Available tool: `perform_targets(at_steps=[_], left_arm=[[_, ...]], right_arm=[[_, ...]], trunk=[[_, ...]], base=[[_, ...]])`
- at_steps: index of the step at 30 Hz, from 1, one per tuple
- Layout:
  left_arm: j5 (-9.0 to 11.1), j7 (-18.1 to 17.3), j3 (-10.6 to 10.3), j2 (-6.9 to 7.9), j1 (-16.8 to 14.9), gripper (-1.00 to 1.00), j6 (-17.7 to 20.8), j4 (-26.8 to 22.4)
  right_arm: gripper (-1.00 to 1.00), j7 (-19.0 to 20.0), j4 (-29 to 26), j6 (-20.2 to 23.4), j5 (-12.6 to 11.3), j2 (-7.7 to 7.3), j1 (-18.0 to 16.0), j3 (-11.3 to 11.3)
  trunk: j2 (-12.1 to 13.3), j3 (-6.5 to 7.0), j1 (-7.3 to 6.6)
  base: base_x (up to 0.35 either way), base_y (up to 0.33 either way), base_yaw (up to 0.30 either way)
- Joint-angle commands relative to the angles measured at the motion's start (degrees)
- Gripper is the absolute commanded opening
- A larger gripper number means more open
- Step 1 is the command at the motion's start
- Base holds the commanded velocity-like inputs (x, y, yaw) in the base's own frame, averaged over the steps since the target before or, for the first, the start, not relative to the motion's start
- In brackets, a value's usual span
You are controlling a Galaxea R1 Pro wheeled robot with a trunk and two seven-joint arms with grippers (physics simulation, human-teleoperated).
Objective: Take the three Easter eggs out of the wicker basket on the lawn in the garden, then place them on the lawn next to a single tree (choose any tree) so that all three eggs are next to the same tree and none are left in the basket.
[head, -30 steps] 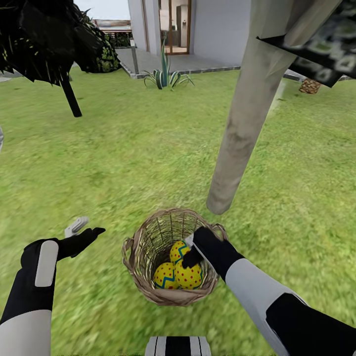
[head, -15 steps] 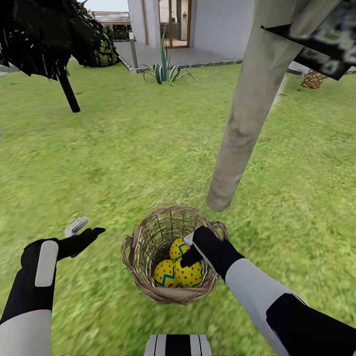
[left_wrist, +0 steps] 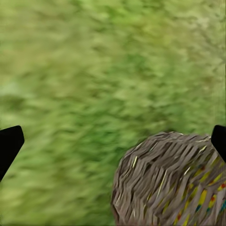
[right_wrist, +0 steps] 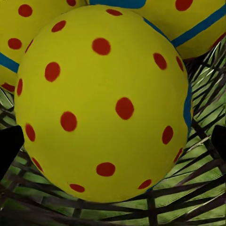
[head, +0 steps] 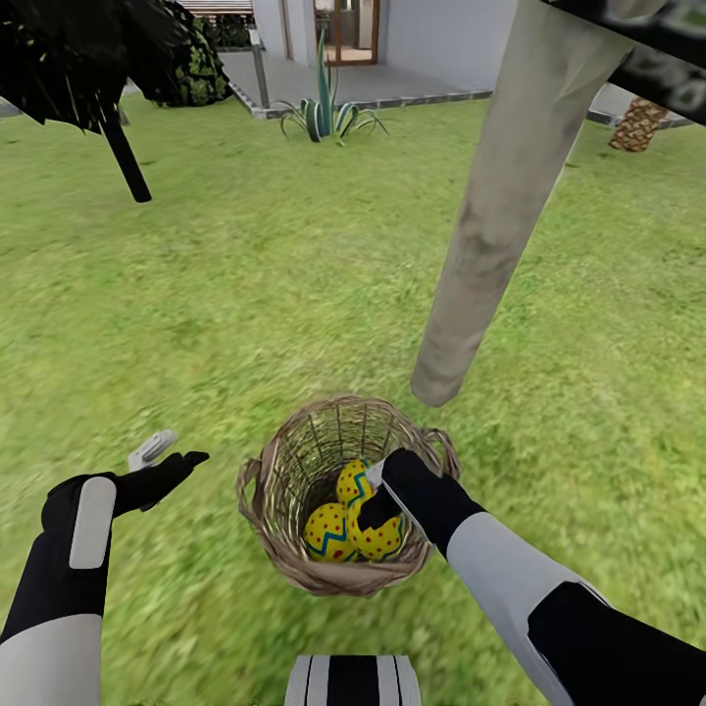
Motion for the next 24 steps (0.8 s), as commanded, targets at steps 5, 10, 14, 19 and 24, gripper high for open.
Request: perform_targets(at_steps=[5, 10, 14, 19, 24], left_arm=[[0.63, 0.55, 0.04, 0.0, -0.05, 1.0, 0.23, -0.13], [0.63, 0.55, 0.04, 0.0, -0.04, 1.0, 0.23, -0.16], [0.63, 0.53, 0.04, 0.0, -0.02, 1.0, 0.23, -0.15], [0.63, 0.52, 0.04, 0.0, -0.06, 1.0, 0.23, -0.21], [0.63, 0.54, 0.03, 0.0, -0.06, 1.0, 0.23, -0.22]], right_arm=[[1.0, 0.41, -0.09, 0.18, 0.39, 0.0, -0.03, 0.11], [1.0, 0.42, -0.52, 0.15, 0.39, 0.0, -0.03, 0.11], [1.0, 0.42, -0.58, 0.12, 0.39, 0.0, -0.03, 0.11], [1.0, 0.42, -0.58, 0.16, 0.39, 0.0, -0.03, 0.11], [1.0, 0.42, -0.58, 0.18, 0.39, 0.0, -0.03, 0.11]], trunk=[[-0.03, -0.27, 0.01], [-0.07, -0.93, 0.09], [-0.1, -1.38, 0.14], [-0.13, -1.82, 0.19], [-0.14, -2.04, 0.22]], base=[[0.0, 0.0, 0.0], [0.0, 0.0, 0.0], [0.0, 0.0, 0.0], [0.0, 0.0, 0.0], [0.0, 0.0, 0.0]])
